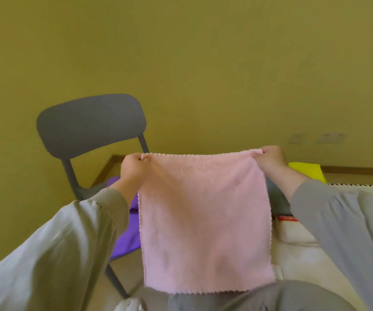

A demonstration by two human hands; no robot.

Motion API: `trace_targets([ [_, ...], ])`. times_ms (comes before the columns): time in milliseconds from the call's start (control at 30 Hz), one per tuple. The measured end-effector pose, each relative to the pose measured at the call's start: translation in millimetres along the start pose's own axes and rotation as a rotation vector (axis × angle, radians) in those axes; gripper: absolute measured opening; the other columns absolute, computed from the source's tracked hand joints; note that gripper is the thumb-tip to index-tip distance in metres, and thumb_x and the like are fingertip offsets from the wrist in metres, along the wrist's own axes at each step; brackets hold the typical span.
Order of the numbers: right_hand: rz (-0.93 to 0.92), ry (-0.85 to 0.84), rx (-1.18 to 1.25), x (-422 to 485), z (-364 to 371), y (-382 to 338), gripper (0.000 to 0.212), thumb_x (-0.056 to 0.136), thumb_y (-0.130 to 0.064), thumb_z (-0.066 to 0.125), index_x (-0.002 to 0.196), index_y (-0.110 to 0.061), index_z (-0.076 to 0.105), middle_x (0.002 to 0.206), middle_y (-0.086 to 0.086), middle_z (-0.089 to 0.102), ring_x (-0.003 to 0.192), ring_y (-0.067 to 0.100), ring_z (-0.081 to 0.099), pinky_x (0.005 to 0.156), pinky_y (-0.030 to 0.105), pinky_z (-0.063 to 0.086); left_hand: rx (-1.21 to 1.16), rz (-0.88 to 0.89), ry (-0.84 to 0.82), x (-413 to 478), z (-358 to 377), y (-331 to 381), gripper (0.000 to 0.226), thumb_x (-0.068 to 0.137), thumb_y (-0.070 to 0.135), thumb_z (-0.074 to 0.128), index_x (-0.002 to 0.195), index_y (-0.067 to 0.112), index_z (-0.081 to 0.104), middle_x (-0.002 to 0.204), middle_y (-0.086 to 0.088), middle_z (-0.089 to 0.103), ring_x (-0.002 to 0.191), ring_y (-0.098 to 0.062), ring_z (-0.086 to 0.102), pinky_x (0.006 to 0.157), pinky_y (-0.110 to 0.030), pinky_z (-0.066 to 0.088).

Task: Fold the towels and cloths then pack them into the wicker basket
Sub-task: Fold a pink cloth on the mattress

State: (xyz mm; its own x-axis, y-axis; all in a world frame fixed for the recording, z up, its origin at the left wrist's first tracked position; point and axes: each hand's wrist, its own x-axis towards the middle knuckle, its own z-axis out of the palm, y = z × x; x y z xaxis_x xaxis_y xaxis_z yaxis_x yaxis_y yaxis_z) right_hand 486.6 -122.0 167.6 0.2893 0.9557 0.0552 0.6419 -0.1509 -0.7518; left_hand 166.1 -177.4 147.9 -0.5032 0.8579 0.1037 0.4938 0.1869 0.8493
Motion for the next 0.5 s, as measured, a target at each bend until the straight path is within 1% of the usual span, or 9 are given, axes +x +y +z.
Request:
trace_targets([
  [67,-0.013,0.007,-0.055,17.3,22.6,14.1,0.047,0.09,-0.014,0.057,0.052,-0.016,0.029,0.055,0.003,0.025,0.066,0.021,0.026,0.049,0.033,0.013,0.024,0.013,-0.003,14.8,18.8,-14.5,0.035,0.095,0.017,0.045,0.062,0.007,0.051,0.061,-0.004,0.039,0.064,-0.022,0.032,0.052,-0.03,0.023],
  [100,-0.023,0.018,-0.056,26.0,34.2,20.6,0.049,0.089,-0.014,0.058,0.051,-0.016,0.028,0.055,0.002,0.023,0.068,0.02,0.026,0.049,0.034,0.012,0.038,0.024,-0.01,22.5,26.7,-20.6,0.032,0.095,0.017,0.047,0.07,0.003,0.06,0.065,-0.006,0.047,0.066,-0.023,0.037,0.054,-0.03,0.027],
  [133,-0.032,0.036,-0.044,35.0,45.6,27.1,0.05,0.089,-0.012,0.058,0.05,-0.017,0.027,0.055,0.002,0.023,0.07,0.02,0.026,0.049,0.034,0.012,0.052,0.033,-0.023,31.0,34.5,-26.7,0.029,0.095,0.018,0.048,0.076,0.003,0.064,0.07,-0.008,0.052,0.069,-0.023,0.041,0.057,-0.03,0.03],
  [167,-0.035,0.054,-0.02,43.6,55.4,32.8,0.05,0.089,-0.011,0.059,0.05,-0.018,0.029,0.055,0.001,0.024,0.07,0.019,0.027,0.048,0.032,0.014,0.06,0.046,-0.031,38.2,40.8,-31.0,0.027,0.096,0.018,0.05,0.078,0.005,0.065,0.071,-0.007,0.054,0.07,-0.022,0.043,0.057,-0.029,0.032],
  [233,-0.032,0.089,0.03,61.9,73.8,40.8,0.042,0.09,-0.011,0.058,0.053,-0.014,0.039,0.06,0.001,0.031,0.073,0.018,0.029,0.049,0.032,0.019,0.046,0.051,-0.032,56.6,55.5,-40.0,0.028,0.096,0.018,0.05,0.073,0.006,0.06,0.066,-0.005,0.048,0.066,-0.021,0.038,0.054,-0.029,0.029],
  [333,-0.03,0.14,0.067,83.8,90.0,46.7,0.025,0.091,-0.015,0.057,0.068,-0.005,0.054,0.073,0.006,0.037,0.075,0.019,0.029,0.058,0.03,0.023,0.0,0.025,-0.028,77.8,72.2,-49.1,0.027,0.096,0.017,0.049,0.07,0.009,0.052,0.064,-0.003,0.04,0.065,-0.019,0.032,0.053,-0.03,0.024],
  [367,-0.03,0.142,0.057,89.4,94.7,49.4,0.024,0.091,-0.015,0.057,0.07,-0.004,0.056,0.073,0.007,0.038,0.074,0.019,0.03,0.059,0.029,0.024,0.0,0.018,-0.038,82.1,77.1,-53.3,0.028,0.095,0.017,0.049,0.068,0.01,0.049,0.062,-0.002,0.037,0.065,-0.019,0.031,0.053,-0.03,0.023],
  [433,-0.018,0.118,0.045,93.9,102.7,59.6,0.023,0.091,-0.014,0.058,0.07,-0.006,0.053,0.073,0.008,0.038,0.073,0.019,0.031,0.055,0.03,0.023,0.016,0.001,-0.069,83.1,84.4,-64.8,0.032,0.095,0.016,0.05,0.064,0.008,0.049,0.059,0.0,0.035,0.063,-0.019,0.031,0.052,-0.029,0.023],
  [500,-0.003,0.092,0.077,89.4,107.2,71.9,0.023,0.09,-0.011,0.058,0.068,-0.008,0.05,0.071,0.006,0.037,0.073,0.018,0.03,0.051,0.03,0.022,0.029,0.0,-0.098,76.5,87.2,-74.9,0.03,0.095,0.014,0.052,0.066,0.005,0.054,0.059,-0.001,0.04,0.065,-0.019,0.036,0.053,-0.028,0.026],
])
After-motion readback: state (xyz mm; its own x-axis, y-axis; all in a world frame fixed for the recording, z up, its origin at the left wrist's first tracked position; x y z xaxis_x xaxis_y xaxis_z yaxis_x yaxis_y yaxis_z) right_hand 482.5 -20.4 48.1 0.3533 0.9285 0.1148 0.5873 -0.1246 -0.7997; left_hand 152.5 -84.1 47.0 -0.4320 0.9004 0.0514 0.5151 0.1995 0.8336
